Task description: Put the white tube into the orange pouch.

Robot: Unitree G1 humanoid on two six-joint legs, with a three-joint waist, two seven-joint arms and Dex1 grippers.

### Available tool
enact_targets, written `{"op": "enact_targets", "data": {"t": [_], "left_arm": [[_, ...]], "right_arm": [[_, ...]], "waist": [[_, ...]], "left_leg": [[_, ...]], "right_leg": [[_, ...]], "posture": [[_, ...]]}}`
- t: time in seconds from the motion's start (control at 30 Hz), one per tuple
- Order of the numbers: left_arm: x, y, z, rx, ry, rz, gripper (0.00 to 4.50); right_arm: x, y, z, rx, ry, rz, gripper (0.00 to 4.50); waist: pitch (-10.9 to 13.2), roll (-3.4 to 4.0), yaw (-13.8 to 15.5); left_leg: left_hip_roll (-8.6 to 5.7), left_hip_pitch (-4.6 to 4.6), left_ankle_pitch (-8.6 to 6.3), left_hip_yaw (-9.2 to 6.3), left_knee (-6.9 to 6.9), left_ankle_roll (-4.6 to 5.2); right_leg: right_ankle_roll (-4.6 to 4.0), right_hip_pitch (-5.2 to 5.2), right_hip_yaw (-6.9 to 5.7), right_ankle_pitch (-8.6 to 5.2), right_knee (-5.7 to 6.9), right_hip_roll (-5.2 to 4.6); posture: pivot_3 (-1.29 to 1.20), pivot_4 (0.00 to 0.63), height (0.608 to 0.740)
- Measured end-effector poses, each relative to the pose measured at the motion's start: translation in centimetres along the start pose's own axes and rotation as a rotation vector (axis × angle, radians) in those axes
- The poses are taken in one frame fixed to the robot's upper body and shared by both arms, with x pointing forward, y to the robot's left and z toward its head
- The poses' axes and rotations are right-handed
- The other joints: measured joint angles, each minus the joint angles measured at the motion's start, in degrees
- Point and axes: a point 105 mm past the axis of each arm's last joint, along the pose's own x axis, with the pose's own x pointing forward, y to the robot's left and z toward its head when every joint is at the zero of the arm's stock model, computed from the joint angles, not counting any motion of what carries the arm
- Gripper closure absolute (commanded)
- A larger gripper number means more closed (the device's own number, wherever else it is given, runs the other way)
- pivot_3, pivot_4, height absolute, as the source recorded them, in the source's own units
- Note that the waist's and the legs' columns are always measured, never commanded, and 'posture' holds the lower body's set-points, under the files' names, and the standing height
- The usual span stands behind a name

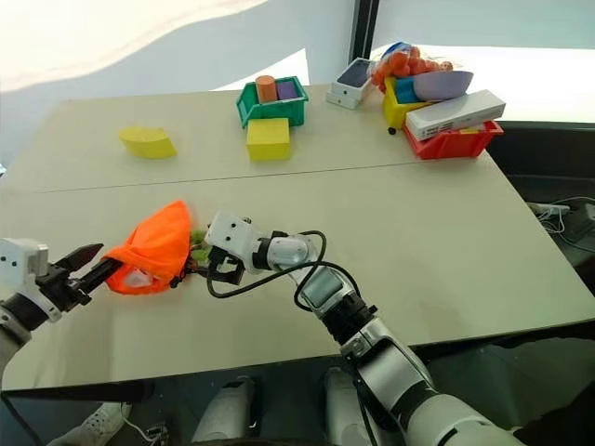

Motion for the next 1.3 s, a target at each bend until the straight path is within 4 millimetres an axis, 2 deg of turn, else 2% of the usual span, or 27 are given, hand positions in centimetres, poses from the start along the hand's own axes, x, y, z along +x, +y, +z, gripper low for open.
{"op": "enact_targets", "data": {"t": [0.03,0.13,0.33,0.37,0.5,0.7,0.8,0.83,0.87,0.9,0.93,1.1,1.3], "left_arm": [[-0.1,0.0,0.2,-0.016,-0.010,-0.001,1.66],[-0.4,0.1,0.4,-0.044,-0.021,-0.003,1.61],[-0.6,0.1,0.2,-0.060,-0.016,0.007,1.61],[-0.5,0.0,0.3,-0.060,-0.023,0.007,1.61],[-0.1,-0.1,1.3,-0.075,-0.074,0.004,1.61],[0.1,-1.0,1.8,-0.050,-0.043,-0.047,1.61],[0.6,-1.4,2.1,-0.022,-0.010,-0.093,1.61],[0.9,-1.7,2.4,-0.012,-0.004,-0.117,1.08],[1.2,-1.9,2.8,-0.004,-0.006,-0.138,0.76],[1.6,-2.1,3.3,0.003,-0.010,-0.161,0.27],[1.9,-2.3,3.8,0.008,-0.017,-0.185,0.08],[4.0,-3.9,6.4,0.070,-0.060,-0.311,0.08],[6.4,-6.3,6.1,0.142,0.018,-0.498,0.08]], "right_arm": [[0.3,0.1,-0.4,-0.012,0.017,0.000,0.00],[0.9,-0.1,-1.5,-0.034,0.069,-0.015,0.91],[0.9,-1.0,-1.9,-0.069,0.080,-0.055,4.09],[0.8,-1.1,-1.8,-0.073,0.076,-0.058,4.46],[-0.9,-2.0,-2.2,-0.070,0.061,-0.108,4.46],[-7.9,-3.0,-2.9,0.053,-0.009,-0.223,4.46],[-10.9,-2.8,-2.8,0.114,-0.031,-0.244,4.46],[-11.8,-2.6,-2.6,0.130,-0.037,-0.247,4.50],[-12.3,-2.6,-2.5,0.139,-0.039,-0.245,4.50],[-12.6,-2.5,-2.3,0.141,-0.041,-0.241,4.50],[-12.8,-2.4,-2.1,0.142,-0.044,-0.238,4.50],[-12.9,-2.4,-1.5,0.150,-0.063,-0.238,4.50],[-12.7,-2.5,-1.2,0.145,-0.072,-0.242,4.50]], "waist": [[0.00,0.00,0.00],[0.00,0.00,0.05],[0.00,0.00,0.03],[0.00,0.00,0.03],[-0.02,-0.04,0.17],[-0.02,-0.05,0.21],[-0.01,-0.06,0.15],[-0.01,-0.04,0.17],[-0.01,-0.04,0.11],[0.00,-0.04,0.05],[0.00,-0.04,0.06],[0.00,-0.04,0.25],[0.00,-0.04,0.18]], "left_leg": [[0.00,0.00,0.00,0.00,0.00,0.00],[-0.01,-0.01,0.00,0.00,0.00,0.00],[-0.01,0.00,0.00,0.00,-0.01,0.00],[-0.01,-0.01,0.00,0.00,0.00,0.00],[-0.03,-0.01,0.00,-0.03,0.02,0.00],[-0.05,0.00,0.00,-0.02,0.02,0.00],[-0.03,0.04,0.00,-0.05,0.02,0.00],[-0.03,0.05,0.00,-0.05,0.02,0.00],[-0.03,0.06,0.00,-0.05,0.02,0.00],[-0.03,0.07,0.00,-0.04,0.03,0.00],[-0.03,0.07,0.00,-0.04,0.03,0.00],[-0.05,0.03,0.00,-0.03,0.03,0.00],[-0.06,0.01,0.00,-0.01,0.04,0.00]], "right_leg": [[0.00,0.00,0.00,0.00,0.00,0.00],[0.00,0.00,0.00,0.00,0.00,-0.01],[-0.01,0.00,0.01,0.00,0.00,-0.01],[-0.01,0.00,0.01,0.00,-0.01,-0.02],[0.00,0.05,0.00,0.00,-0.01,-0.03],[0.05,0.08,0.02,-0.03,-0.03,-0.05],[0.20,0.08,0.01,-0.15,0.01,0.01],[0.20,0.09,0.01,-0.15,0.01,0.01],[0.19,0.08,0.01,-0.15,0.01,0.02],[0.18,0.08,0.01,-0.14,0.01,0.02],[0.18,0.08,0.01,-0.14,0.01,0.02],[0.19,0.09,0.01,-0.14,-0.02,0.01],[0.22,0.08,0.02,-0.13,-0.02,0.01]], "posture": [[0.00,0.150,0.740],[0.00,0.150,0.740],[0.00,0.150,0.740],[0.00,0.150,0.740],[0.00,0.150,0.740],[0.00,0.150,0.740],[0.00,0.150,0.740],[0.00,0.150,0.740],[0.00,0.150,0.740],[0.00,0.150,0.740],[0.00,0.150,0.740],[0.00,0.150,0.740],[0.00,0.150,0.740]]}}
